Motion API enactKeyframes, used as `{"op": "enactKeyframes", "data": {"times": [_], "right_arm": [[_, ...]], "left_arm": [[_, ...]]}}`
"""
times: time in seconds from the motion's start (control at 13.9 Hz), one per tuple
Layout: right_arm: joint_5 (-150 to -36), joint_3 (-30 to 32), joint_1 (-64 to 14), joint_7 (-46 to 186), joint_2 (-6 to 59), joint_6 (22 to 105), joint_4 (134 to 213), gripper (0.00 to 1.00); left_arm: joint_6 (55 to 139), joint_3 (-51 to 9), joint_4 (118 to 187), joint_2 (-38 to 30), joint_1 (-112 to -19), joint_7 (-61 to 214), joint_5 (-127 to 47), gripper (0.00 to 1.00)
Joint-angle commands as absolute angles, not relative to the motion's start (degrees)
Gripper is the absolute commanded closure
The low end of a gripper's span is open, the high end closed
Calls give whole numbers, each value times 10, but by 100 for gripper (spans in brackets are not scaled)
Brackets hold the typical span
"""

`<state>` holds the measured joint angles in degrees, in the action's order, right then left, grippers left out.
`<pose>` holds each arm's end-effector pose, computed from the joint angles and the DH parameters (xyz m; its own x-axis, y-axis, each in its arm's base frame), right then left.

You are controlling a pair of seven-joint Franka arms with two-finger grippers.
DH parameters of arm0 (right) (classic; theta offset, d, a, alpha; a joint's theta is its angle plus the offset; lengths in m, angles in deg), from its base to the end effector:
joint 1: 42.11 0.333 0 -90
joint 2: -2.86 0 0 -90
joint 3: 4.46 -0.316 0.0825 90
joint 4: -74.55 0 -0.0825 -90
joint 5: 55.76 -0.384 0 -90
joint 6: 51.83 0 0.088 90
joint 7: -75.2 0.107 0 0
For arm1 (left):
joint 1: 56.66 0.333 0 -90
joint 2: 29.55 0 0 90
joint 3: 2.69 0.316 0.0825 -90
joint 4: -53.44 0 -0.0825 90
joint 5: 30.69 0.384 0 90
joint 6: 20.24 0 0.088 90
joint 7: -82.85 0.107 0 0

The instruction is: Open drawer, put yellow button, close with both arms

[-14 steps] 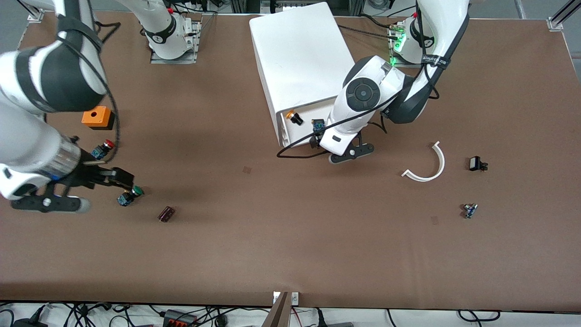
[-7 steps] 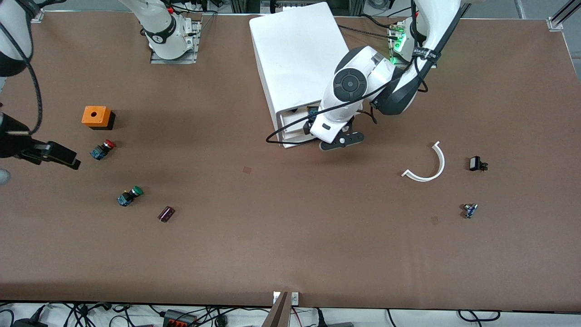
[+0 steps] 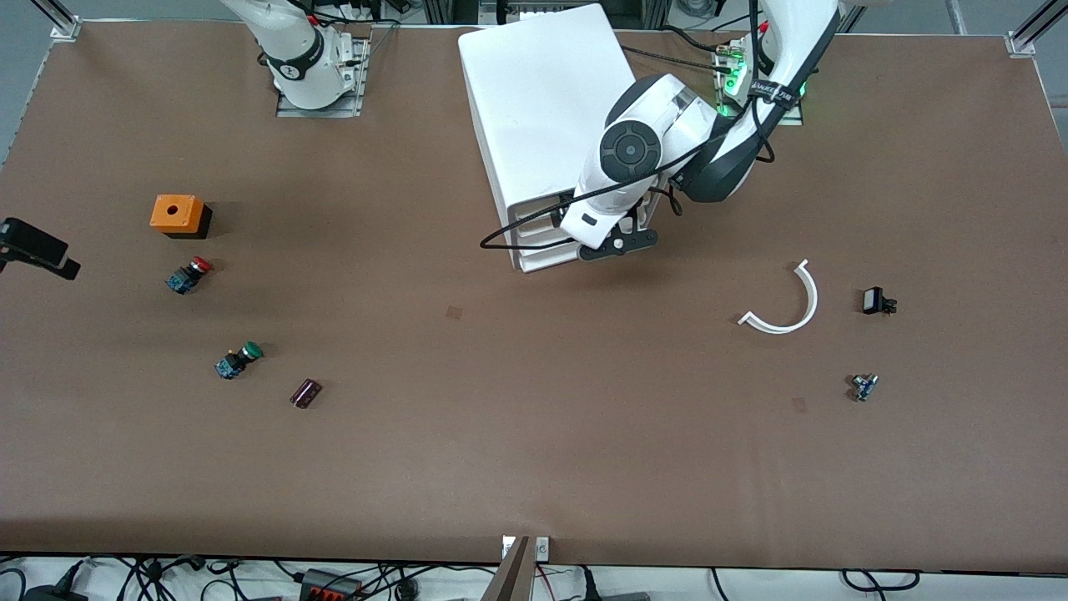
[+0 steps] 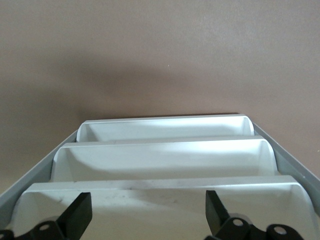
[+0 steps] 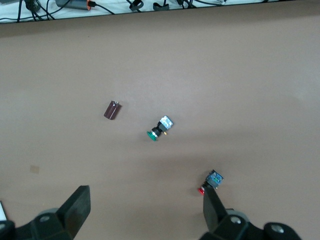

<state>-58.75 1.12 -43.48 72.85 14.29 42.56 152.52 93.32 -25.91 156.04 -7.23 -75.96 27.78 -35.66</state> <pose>0.6201 -0.0637 0.6145 0.9928 -0.0801 0.0891 -0.0778 -0.9965 -0.0293 0.4682 -0.4124 0.3385 0.9232 0.2630 -0.2802 0.2696 -0.9628 -0.0156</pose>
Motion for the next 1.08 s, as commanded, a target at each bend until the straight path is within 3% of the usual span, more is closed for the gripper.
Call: {"op": "enactKeyframes", "data": {"times": [0.0, 0.43, 1.01], "right_arm": [[-582, 20, -419, 719, 120, 420, 1550, 0], [-577, 21, -415, 728, 106, 393, 1565, 0], [-552, 17, -415, 730, 21, 444, 1697, 0]], "left_arm": [[915, -270, 1579, -93, -751, 277, -369, 0], [899, -269, 1570, -97, -749, 286, -368, 0], [866, -264, 1475, -100, -642, 450, -260, 0]]}}
